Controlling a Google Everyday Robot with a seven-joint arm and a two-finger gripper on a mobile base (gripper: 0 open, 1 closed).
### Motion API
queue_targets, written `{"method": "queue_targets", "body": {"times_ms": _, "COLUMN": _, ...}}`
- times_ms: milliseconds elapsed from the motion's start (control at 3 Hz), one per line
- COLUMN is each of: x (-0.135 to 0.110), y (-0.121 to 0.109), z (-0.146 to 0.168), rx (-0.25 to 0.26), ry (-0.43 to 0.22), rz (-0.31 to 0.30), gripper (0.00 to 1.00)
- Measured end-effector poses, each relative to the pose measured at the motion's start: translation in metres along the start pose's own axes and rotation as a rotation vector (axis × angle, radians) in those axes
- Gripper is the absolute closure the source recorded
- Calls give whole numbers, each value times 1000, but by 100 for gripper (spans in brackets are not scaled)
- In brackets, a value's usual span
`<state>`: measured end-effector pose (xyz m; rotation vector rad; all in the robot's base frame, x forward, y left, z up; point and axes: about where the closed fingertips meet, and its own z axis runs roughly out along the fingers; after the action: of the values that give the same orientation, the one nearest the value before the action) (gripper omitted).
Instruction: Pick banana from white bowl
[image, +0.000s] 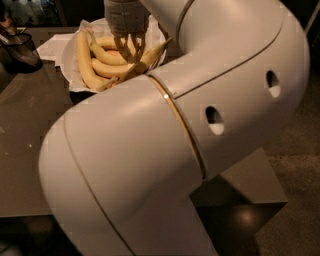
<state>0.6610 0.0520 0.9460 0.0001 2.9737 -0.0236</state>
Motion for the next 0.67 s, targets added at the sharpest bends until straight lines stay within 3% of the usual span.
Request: {"method": "queue_targets", "body": {"times_ms": 667, "x": 0, "y": -1, "z": 0, "rx": 2, "ry": -1, "rz": 3, "gripper": 36}}
